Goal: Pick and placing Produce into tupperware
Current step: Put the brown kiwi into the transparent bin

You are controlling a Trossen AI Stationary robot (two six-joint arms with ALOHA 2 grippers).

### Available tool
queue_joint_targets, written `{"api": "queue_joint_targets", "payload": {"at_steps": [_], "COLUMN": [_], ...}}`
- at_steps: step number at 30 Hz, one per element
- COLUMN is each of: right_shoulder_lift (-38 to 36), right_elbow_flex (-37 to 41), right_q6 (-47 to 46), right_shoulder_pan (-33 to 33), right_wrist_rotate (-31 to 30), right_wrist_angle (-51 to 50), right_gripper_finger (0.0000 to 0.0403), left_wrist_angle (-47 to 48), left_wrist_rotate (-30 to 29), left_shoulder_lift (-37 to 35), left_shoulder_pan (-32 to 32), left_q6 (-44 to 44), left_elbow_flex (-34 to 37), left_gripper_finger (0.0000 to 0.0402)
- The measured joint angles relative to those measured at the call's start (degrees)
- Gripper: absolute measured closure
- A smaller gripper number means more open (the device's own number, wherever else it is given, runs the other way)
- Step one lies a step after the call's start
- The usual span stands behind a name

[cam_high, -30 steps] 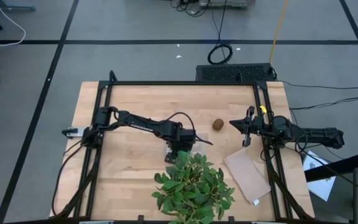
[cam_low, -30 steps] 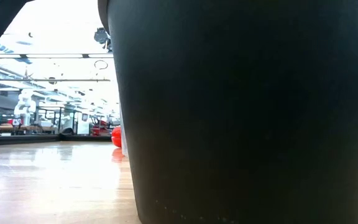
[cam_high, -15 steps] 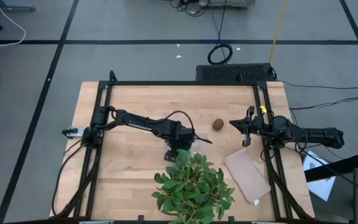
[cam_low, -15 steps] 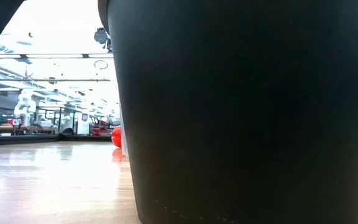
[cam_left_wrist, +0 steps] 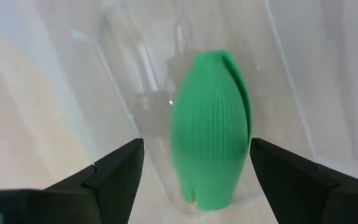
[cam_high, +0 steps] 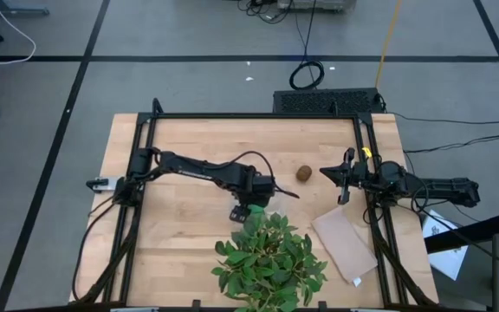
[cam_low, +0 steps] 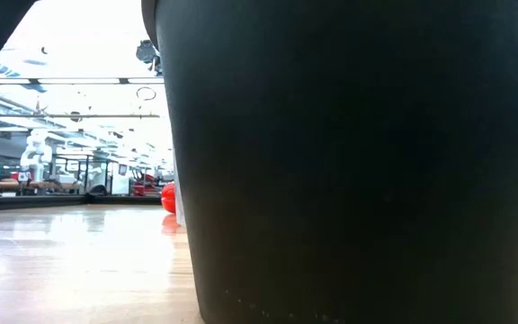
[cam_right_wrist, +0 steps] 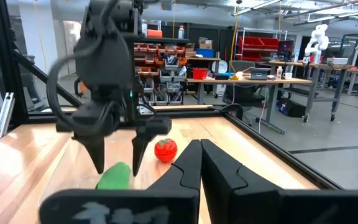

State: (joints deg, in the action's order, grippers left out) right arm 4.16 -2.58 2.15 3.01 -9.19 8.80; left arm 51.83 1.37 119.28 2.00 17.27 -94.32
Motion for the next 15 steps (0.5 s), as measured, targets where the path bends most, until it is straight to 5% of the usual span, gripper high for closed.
{"api": "queue_joint_targets", "payload": {"at_steps": [15], "right_shoulder_lift": [0.0], "right_elbow_flex": [0.0], "right_q6": [0.0], "right_shoulder_pan": [0.0], "right_wrist_rotate": [0.0], "right_wrist_angle": [0.0], "right_gripper_finger": [0.0403], "left_wrist_angle": [13.1], "left_wrist_rotate": [-3.0], "left_shoulder_lift": [-0.1], "left_shoulder_pan": [0.1], "left_q6": [1.3], "left_elbow_flex": [-15.1], "left_gripper_finger": [0.0117]}}
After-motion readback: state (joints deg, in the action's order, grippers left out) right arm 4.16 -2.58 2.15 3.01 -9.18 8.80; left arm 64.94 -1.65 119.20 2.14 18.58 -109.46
